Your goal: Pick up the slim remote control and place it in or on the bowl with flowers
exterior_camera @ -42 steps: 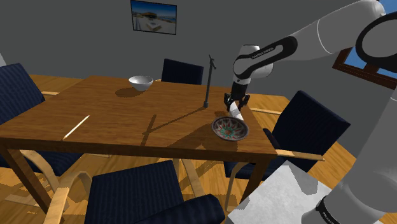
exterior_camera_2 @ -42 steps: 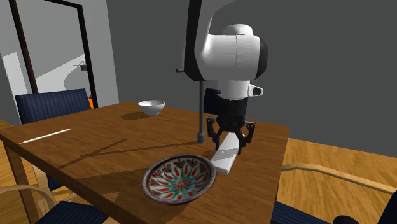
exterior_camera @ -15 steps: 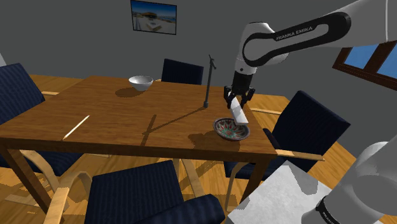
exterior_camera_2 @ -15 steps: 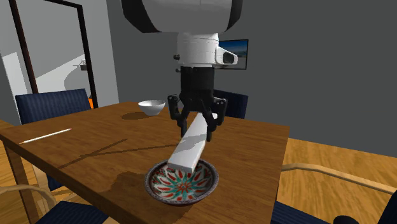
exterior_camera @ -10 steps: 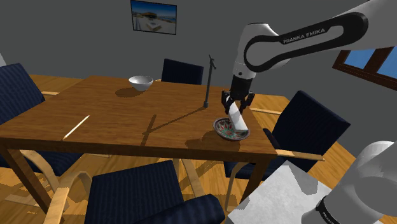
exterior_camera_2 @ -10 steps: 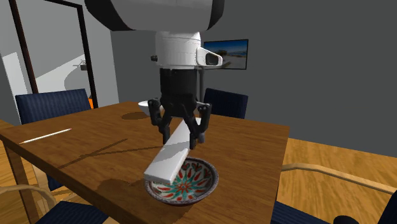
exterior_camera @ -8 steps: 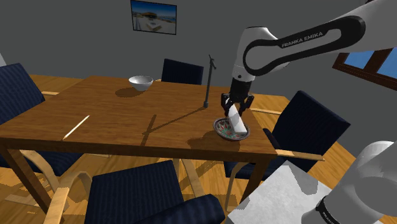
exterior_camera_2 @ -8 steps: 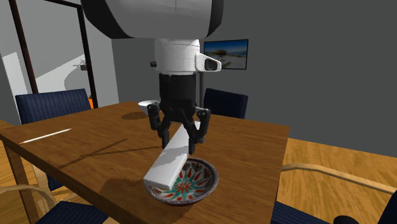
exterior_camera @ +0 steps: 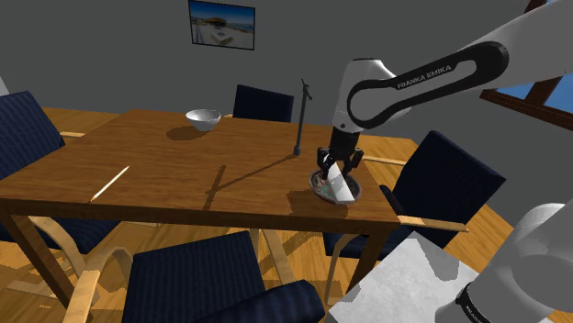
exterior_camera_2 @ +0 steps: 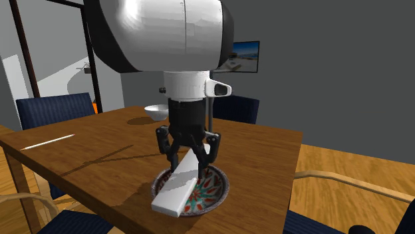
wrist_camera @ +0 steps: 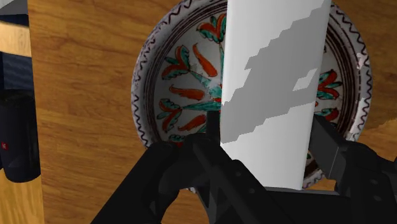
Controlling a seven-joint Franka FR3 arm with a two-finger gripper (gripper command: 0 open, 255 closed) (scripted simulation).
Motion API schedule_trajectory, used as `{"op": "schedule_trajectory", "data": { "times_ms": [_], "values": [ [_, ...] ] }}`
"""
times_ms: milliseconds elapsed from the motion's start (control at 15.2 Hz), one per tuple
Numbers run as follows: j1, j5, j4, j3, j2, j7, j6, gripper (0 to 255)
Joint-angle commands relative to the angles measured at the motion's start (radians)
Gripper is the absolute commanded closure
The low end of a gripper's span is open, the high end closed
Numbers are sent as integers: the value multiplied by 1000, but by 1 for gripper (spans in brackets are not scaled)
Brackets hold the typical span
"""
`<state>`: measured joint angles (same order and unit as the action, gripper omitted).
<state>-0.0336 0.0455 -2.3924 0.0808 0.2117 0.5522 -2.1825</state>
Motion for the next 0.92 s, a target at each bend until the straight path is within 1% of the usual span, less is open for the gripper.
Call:
{"op": "schedule_trajectory", "data": {
  "times_ms": [0, 66, 594, 660, 858],
  "values": [
    [-1, 0, -14, 2, -14, 2, -29, 255],
    [-1, 0, -23, 2, -24, 2, -48, 255],
    [-2, -1, -23, 2, -24, 2, -48, 255],
    [-2, 0, -23, 2, -23, 4, -47, 0],
    [-2, 0, -26, 2, -21, 3, -48, 0]
  ]
}}
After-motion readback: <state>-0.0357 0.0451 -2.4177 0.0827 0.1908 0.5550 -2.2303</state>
